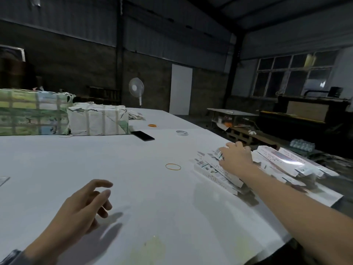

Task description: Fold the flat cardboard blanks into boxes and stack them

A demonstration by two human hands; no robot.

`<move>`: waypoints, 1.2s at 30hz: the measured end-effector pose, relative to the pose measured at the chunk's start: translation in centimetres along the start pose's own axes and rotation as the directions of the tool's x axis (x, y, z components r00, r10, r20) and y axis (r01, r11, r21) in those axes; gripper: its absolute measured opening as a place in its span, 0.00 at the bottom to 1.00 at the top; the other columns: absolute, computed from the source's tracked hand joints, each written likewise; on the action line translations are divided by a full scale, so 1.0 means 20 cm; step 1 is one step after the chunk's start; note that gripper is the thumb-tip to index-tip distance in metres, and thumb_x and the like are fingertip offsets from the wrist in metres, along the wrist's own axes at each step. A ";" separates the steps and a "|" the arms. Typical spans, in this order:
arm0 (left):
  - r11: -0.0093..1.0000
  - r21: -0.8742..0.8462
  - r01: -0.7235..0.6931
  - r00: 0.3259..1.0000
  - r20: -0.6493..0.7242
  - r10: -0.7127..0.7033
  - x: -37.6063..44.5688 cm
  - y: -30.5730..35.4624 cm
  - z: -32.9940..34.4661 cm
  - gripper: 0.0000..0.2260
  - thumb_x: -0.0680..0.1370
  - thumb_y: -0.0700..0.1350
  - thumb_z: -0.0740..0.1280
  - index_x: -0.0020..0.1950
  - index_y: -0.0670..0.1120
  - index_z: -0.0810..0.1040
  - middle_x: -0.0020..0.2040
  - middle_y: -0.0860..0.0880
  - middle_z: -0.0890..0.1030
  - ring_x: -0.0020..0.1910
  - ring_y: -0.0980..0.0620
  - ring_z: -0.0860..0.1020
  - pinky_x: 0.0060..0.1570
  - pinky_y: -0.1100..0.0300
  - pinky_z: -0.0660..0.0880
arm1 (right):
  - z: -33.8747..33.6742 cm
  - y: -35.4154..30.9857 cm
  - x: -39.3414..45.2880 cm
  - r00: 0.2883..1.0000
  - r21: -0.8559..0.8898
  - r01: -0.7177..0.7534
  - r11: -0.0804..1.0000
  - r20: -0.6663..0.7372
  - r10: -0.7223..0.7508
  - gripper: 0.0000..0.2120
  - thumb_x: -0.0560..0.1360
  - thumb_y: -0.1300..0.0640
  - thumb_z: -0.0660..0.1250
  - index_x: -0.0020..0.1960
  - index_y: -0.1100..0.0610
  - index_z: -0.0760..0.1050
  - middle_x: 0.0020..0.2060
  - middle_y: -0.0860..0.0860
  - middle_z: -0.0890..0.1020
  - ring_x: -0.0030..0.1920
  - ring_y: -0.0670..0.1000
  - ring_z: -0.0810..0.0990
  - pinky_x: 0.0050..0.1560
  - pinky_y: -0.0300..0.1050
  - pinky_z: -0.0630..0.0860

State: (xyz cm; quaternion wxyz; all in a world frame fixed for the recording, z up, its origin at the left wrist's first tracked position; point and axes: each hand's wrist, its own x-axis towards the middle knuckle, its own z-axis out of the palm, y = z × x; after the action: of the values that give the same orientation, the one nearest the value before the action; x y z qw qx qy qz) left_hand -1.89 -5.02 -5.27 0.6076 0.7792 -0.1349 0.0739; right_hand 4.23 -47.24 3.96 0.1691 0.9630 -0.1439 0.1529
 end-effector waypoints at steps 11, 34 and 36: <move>0.977 0.213 -0.024 0.992 -0.117 0.050 0.01 0.03 -0.06 0.11 0.82 0.41 0.64 0.49 0.57 0.80 0.37 0.50 0.84 0.35 0.53 0.82 0.30 0.64 0.75 | -0.36 -1.20 -0.45 0.818 0.802 0.473 0.365 -0.246 -0.519 0.13 0.77 0.44 0.64 0.59 0.46 0.79 0.56 0.45 0.80 0.55 0.49 0.77 0.59 0.51 0.75; 0.190 0.613 0.767 0.641 -0.715 -0.280 -0.17 0.07 -0.78 0.29 0.75 0.46 0.63 0.74 0.59 0.58 0.78 0.45 0.59 0.78 0.31 0.46 0.71 0.25 0.48 | -0.18 -1.55 -0.57 0.912 0.972 0.101 -0.210 -0.175 -0.372 0.08 0.79 0.58 0.64 0.51 0.47 0.80 0.38 0.33 0.80 0.38 0.40 0.76 0.48 0.58 0.81; 0.200 0.616 0.762 0.645 -0.695 -0.318 -0.20 0.06 -0.79 0.27 0.76 0.42 0.60 0.73 0.58 0.61 0.76 0.47 0.62 0.78 0.33 0.49 0.70 0.27 0.52 | -0.18 -1.56 -0.58 0.911 0.972 0.099 -0.212 -0.174 -0.374 0.08 0.79 0.58 0.65 0.50 0.46 0.80 0.39 0.33 0.80 0.40 0.40 0.77 0.49 0.58 0.81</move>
State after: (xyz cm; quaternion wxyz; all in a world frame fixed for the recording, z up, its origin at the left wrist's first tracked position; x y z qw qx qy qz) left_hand -5.23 10.36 -1.25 0.1042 0.9280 0.3506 0.0713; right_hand 3.07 -15.24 -5.60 -0.6058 0.7671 0.1940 0.0839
